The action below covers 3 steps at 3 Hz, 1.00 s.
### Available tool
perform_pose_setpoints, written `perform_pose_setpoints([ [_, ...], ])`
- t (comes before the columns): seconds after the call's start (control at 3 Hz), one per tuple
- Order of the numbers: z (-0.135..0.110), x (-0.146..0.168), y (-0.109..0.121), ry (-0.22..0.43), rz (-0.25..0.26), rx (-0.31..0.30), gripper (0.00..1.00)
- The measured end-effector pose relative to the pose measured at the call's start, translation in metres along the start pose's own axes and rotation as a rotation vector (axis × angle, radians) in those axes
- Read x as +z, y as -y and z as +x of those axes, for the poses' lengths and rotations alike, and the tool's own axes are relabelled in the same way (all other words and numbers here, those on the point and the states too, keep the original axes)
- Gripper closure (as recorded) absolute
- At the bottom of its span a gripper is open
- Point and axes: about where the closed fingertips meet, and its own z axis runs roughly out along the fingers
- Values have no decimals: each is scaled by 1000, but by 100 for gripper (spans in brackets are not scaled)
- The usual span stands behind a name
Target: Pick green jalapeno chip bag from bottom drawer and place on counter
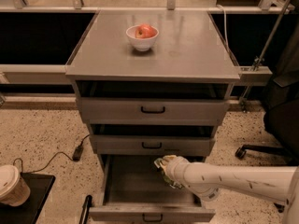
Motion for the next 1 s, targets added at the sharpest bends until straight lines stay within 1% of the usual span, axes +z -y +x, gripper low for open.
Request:
perform_pose_setpoints([
  [0.33,0,0,0,0,0,0,100],
  [0.67,-10,-10,1,10,10,-5,100],
  [1.0,-39,-57,-5,38,39,-21,100],
])
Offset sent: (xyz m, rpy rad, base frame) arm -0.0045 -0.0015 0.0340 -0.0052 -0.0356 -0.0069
